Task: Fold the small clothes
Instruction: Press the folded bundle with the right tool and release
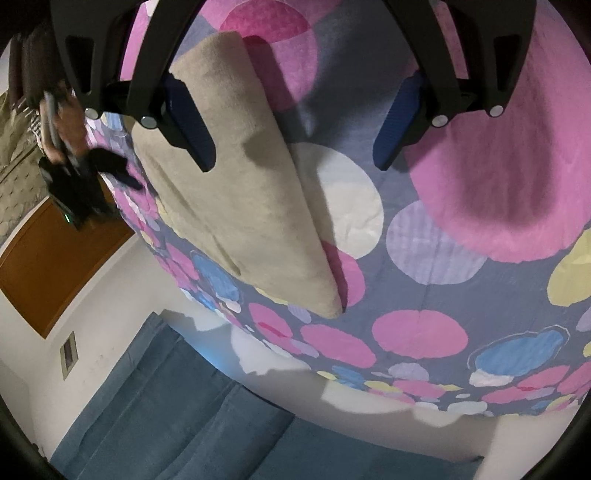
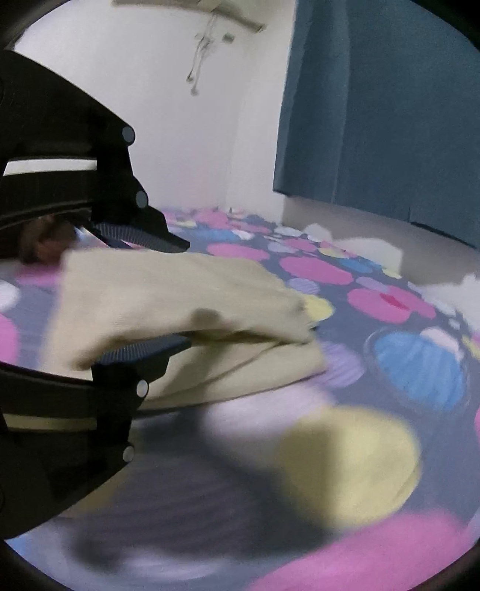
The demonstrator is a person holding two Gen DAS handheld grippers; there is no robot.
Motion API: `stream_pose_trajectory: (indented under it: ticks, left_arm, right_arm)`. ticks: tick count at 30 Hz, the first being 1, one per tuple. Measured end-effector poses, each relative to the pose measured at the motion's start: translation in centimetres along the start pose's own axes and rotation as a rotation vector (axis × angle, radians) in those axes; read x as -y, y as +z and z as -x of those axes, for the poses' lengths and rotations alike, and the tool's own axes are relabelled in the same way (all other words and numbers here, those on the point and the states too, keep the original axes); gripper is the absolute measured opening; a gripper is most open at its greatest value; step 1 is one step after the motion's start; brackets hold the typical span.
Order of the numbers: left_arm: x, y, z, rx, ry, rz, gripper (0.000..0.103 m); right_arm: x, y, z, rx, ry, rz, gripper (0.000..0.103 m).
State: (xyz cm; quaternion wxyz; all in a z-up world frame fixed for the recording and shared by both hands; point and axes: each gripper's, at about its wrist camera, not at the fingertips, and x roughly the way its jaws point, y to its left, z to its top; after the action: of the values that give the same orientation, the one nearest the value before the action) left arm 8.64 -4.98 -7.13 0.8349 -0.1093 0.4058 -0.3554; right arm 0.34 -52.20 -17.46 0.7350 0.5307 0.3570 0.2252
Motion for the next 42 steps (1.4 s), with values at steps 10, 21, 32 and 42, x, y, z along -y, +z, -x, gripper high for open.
stream_pose_trajectory:
  ticks: [10,21,32,42]
  left_arm:
    - [0.4,-0.1,-0.1,0.000,0.011,-0.026,0.086]
    - [0.0,-0.2,0.1,-0.001,0.003,0.002,0.086]
    - [0.3,-0.2,-0.2,-0.009,0.004,-0.015,0.086]
    - [0.4,-0.4,-0.2,-0.016,0.003,-0.020,0.086]
  right_arm:
    - [2.6,-5.3,-2.2,-0.089,0.042,-0.126,0.053]
    - [0.7,-4.8,-4.5,-0.025,0.019,-0.064,0.054]
    - [1.1,-1.4,-4.8,0.044,-0.040,-0.017,0.018]
    - [-2.7,-1.5,-1.0,0.128,-0.196,0.242,0.008]
